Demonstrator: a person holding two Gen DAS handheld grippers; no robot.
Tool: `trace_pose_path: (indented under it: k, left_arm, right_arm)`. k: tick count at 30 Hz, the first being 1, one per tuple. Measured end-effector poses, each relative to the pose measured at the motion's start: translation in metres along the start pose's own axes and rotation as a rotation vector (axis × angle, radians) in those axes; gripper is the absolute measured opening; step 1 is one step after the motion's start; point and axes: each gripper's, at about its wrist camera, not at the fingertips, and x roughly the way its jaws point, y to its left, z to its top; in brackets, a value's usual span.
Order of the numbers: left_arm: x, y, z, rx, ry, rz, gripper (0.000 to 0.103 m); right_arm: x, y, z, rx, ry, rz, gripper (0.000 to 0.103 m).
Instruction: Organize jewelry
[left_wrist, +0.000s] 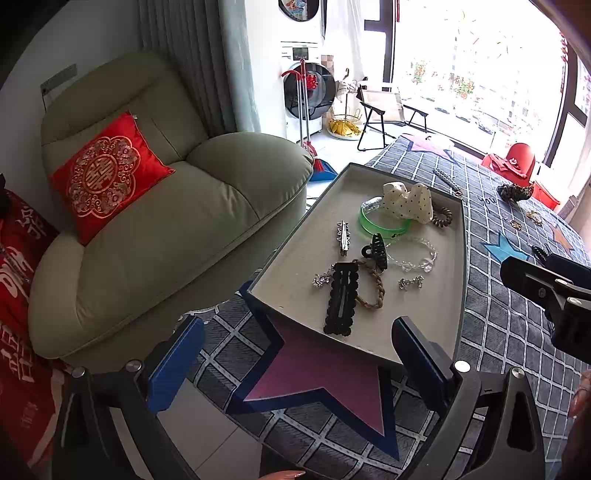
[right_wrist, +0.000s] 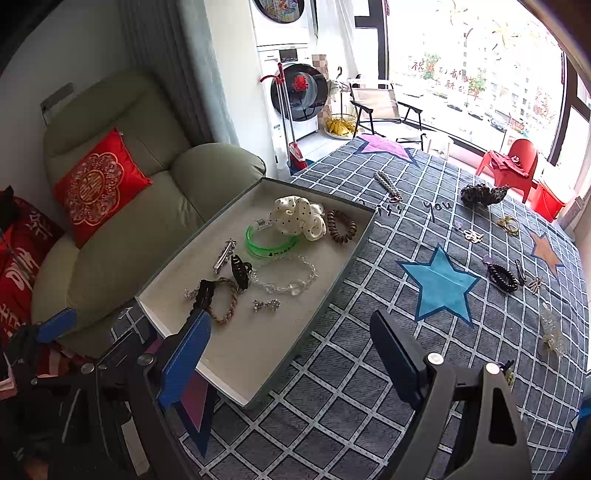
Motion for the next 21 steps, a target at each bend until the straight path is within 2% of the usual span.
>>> trace_pose_path:
  k: [21]
  left_arm:
    - [-0.0021,0.0009,-0.0034,0.0,-0.001,0.01,0.102]
  right_arm:
    - [-0.0017,-0.0002,-0.0004,0.001,-0.001,-0.001,0.09]
